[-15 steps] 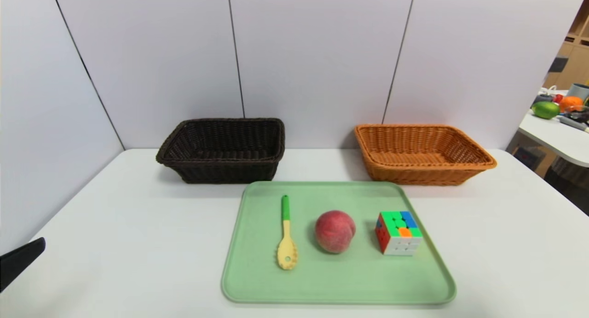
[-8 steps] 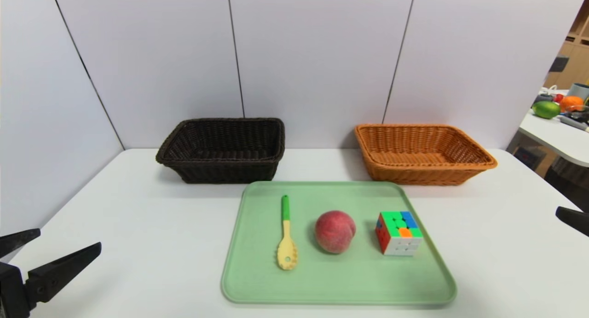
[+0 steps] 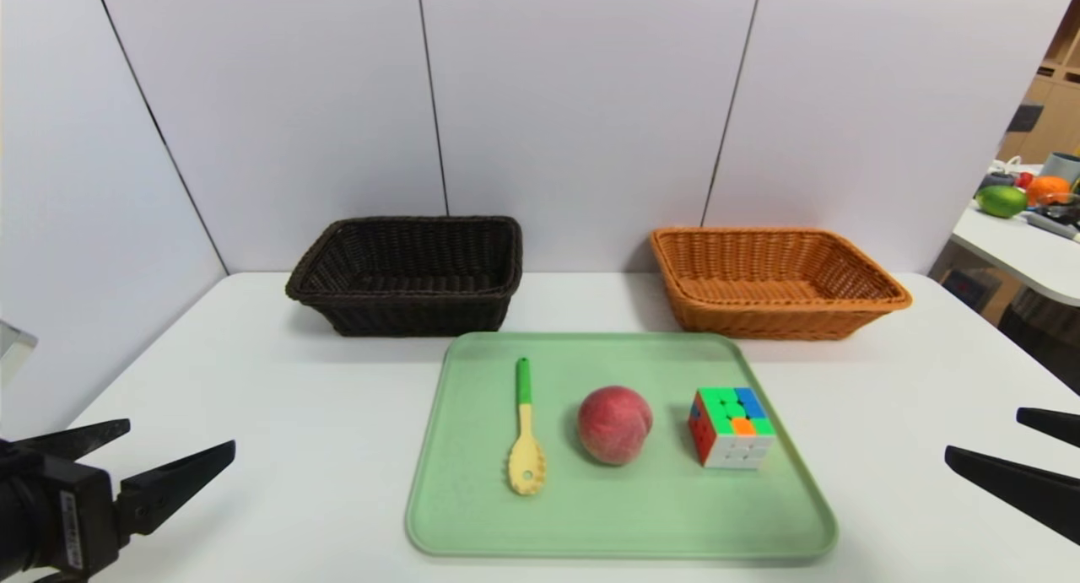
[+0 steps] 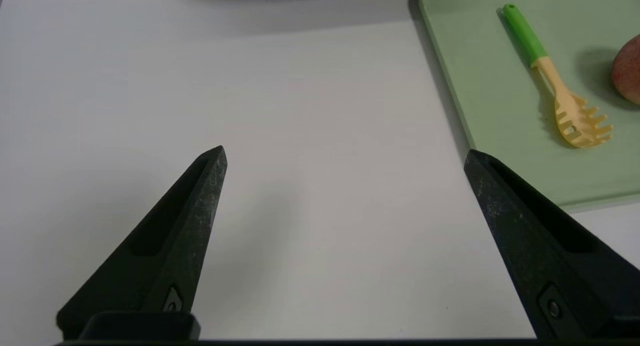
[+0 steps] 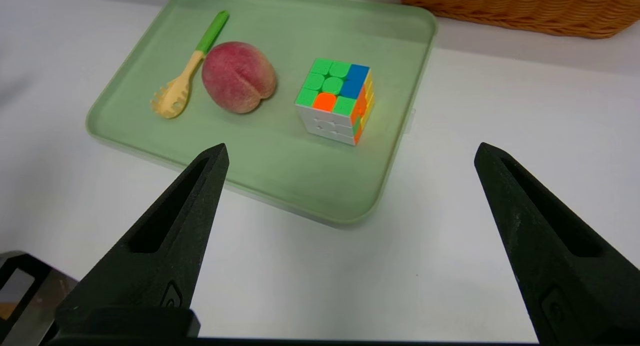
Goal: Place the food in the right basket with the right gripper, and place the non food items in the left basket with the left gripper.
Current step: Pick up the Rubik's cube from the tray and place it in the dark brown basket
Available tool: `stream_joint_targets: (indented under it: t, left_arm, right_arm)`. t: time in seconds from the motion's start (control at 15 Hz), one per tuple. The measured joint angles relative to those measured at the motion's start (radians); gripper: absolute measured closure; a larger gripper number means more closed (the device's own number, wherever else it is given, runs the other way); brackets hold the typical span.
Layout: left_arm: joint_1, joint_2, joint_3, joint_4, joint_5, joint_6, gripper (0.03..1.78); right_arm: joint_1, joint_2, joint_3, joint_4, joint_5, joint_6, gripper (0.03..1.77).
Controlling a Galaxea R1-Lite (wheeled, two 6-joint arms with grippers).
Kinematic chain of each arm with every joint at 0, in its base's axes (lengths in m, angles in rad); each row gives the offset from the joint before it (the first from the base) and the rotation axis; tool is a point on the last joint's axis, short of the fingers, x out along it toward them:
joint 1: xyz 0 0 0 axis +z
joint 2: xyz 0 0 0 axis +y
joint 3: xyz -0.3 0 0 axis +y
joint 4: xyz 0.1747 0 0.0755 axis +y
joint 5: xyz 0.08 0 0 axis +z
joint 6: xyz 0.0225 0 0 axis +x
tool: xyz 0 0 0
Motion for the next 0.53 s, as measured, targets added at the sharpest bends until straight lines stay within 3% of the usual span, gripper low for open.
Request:
stream_joint_targets:
  t: [0.27, 0.53]
  left_arm:
    - [-0.212, 0.090, 0.062, -0.253, 0.131, -0.059, 0.12]
    - [-0.303, 0.156, 0.076, -0.303, 0.149, -0.063, 0.12]
  right_arm:
    - [0.067, 0.010, 0.006, -0.001, -0.016, 0.028, 0.10]
    - [0.093, 0.020, 0.022, -0.014, -0.017, 0.029, 0.10]
